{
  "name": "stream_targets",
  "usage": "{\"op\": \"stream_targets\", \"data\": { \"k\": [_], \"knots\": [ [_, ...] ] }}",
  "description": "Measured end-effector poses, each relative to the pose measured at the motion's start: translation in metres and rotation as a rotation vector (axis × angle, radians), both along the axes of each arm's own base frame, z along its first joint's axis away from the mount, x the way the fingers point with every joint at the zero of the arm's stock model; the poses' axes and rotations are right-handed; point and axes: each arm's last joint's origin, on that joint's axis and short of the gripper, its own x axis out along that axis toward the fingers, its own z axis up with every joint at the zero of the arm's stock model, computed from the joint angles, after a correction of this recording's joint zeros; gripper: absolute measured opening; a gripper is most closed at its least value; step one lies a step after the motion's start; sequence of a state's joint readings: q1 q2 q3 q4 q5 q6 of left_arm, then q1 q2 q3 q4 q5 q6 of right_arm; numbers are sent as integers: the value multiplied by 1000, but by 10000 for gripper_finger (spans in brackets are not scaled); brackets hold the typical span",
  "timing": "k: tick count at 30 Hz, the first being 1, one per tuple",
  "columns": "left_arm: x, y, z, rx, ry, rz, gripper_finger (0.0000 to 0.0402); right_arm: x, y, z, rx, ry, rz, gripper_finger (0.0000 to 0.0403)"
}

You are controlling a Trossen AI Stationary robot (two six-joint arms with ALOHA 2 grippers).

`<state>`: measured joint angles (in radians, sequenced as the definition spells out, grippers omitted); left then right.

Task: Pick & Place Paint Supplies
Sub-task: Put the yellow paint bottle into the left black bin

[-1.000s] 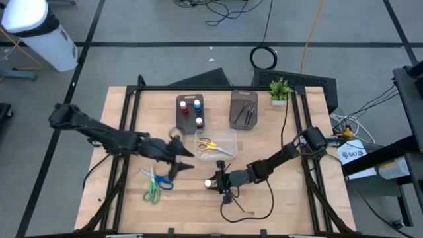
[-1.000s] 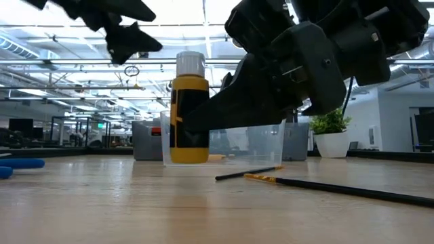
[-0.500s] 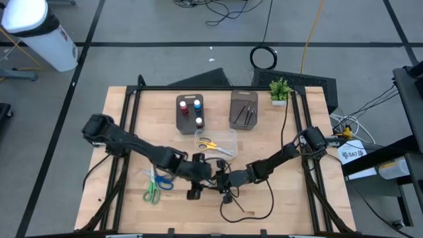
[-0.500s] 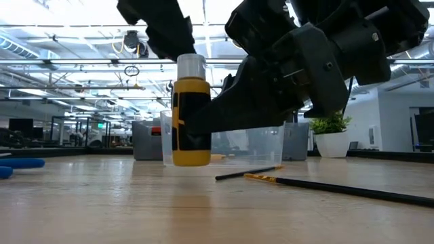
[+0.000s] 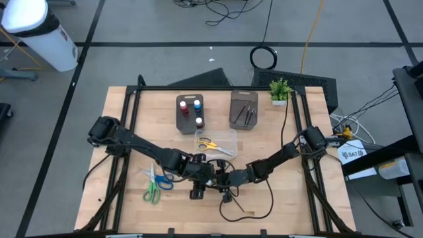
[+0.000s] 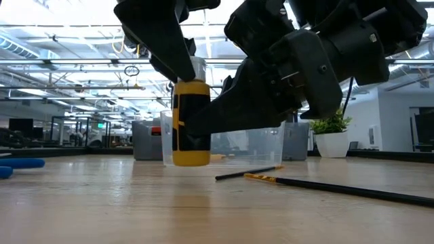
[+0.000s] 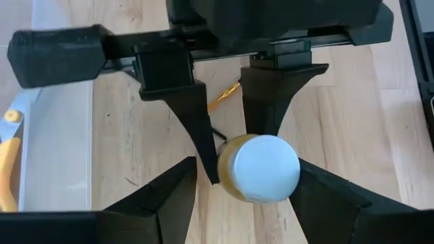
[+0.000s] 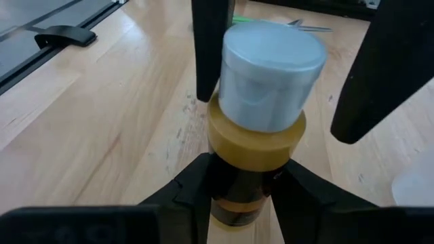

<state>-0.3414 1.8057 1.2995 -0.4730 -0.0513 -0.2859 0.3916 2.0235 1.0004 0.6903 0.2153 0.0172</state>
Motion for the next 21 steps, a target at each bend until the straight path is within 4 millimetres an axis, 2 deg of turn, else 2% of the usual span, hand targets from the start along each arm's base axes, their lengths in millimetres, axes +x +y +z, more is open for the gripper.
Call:
{"op": "stream_targets", "data": {
  "k": [5,12,17,21],
  "knots": [
    [-1,-4,1,22,-17,-43,215,0,0,0,0,0,5,116],
    [0,-5,2,36,-37,-78,124,0,0,0,7,2,3,119],
    [0,-5,3,38,-40,-82,123,0,0,0,5,1,3,126],
    [-9,-3,17,41,-46,-71,123,1,0,3,8,-21,0,144]
  ]
}}
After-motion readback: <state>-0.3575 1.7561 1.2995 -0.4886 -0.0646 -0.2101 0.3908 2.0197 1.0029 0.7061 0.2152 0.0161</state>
